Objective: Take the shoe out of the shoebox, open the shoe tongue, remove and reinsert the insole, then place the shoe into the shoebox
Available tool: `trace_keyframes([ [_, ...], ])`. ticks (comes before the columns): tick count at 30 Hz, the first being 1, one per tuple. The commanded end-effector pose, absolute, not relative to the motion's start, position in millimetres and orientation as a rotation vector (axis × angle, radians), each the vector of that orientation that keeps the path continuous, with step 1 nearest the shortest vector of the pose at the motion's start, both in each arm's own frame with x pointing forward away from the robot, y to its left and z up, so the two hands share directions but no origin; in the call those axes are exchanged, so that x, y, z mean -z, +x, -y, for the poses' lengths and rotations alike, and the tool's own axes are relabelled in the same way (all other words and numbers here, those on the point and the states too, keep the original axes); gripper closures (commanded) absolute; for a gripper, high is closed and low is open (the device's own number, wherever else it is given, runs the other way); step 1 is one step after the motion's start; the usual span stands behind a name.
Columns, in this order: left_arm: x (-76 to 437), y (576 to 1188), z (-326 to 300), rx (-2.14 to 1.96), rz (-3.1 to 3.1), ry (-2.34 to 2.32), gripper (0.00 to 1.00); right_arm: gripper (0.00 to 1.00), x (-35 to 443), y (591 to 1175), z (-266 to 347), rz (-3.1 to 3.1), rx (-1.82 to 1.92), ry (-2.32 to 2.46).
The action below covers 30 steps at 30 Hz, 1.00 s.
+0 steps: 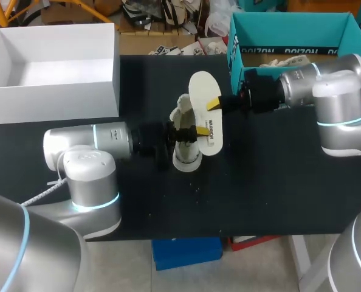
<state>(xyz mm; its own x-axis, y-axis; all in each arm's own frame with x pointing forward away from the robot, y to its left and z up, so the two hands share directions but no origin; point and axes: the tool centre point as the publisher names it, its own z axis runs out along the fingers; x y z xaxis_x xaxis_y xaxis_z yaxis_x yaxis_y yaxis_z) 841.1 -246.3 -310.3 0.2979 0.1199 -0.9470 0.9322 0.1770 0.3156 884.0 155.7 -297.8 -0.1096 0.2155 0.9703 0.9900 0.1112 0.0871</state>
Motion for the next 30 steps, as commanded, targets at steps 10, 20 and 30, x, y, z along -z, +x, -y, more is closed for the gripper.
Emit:
trace_keyframes([
  [10,263,808,215,0.303,-1.619,1.564,0.0,1.0,298,884,-157,1.494,1.087,-1.245],
  [20,243,804,215,0.122,-1.717,1.663,0.0,1.0,298,884,-157,1.494,1.087,-1.245],
  [30,237,804,220,0.126,-1.708,1.637,0.0,1.0,298,884,-157,1.494,1.087,-1.245],
])
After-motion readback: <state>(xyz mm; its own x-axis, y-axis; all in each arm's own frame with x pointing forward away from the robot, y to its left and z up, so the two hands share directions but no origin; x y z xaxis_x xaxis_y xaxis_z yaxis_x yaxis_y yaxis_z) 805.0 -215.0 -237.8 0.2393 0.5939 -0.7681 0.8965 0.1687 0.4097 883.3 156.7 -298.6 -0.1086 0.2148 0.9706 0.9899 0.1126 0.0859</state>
